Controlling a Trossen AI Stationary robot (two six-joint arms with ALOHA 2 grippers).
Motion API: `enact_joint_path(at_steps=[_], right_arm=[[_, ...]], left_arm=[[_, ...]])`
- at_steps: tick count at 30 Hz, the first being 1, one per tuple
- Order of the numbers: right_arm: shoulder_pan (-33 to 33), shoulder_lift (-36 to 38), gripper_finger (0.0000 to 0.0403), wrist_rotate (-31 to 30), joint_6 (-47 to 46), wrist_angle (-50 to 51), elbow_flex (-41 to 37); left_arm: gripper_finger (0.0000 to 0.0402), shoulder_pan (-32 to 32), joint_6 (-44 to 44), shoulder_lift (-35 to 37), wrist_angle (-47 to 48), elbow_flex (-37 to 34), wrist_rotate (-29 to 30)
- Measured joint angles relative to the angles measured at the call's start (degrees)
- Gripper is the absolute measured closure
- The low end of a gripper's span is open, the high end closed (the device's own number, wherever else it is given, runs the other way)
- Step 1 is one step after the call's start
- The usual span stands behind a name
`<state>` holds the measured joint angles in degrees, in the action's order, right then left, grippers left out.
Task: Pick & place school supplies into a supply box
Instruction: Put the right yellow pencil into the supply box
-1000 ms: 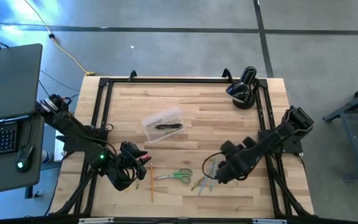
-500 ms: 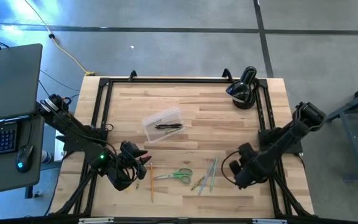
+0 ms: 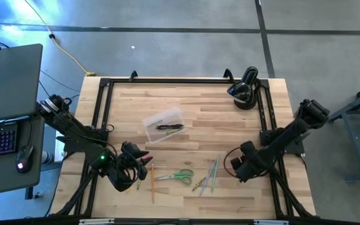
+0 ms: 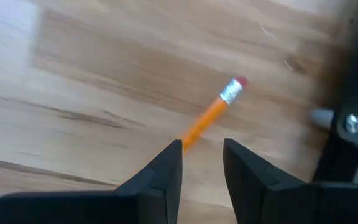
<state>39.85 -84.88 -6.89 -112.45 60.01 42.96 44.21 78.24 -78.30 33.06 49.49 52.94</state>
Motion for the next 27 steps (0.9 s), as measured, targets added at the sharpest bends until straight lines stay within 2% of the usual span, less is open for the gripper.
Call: enact_joint_path(at_steps=[6,11,19,27], right_arm=[[-2.07,0.68,0.0308,-0.66,0.4,-0.05,0.0],[-3.39,-0.25,0.0308,1.03,-0.63,-0.2,0.0],[-3.49,-1.37,0.0308,0.83,-0.98,-0.91,-0.05],[-3.45,-1.22,0.0309,2.69,-2.18,-8.01,-4.99]], left_arm=[[0.0223,0.0,0.0,0.0,-0.06,0.0,0.42],[0.0223,0.0,0.0,-0.02,-0.04,0.0,0.42],[0.0223,0.0,-0.28,0.0,-0.02,-0.02,0.2],[0.0223,0.0,-0.42,-0.02,-0.02,-0.01,0.16]])
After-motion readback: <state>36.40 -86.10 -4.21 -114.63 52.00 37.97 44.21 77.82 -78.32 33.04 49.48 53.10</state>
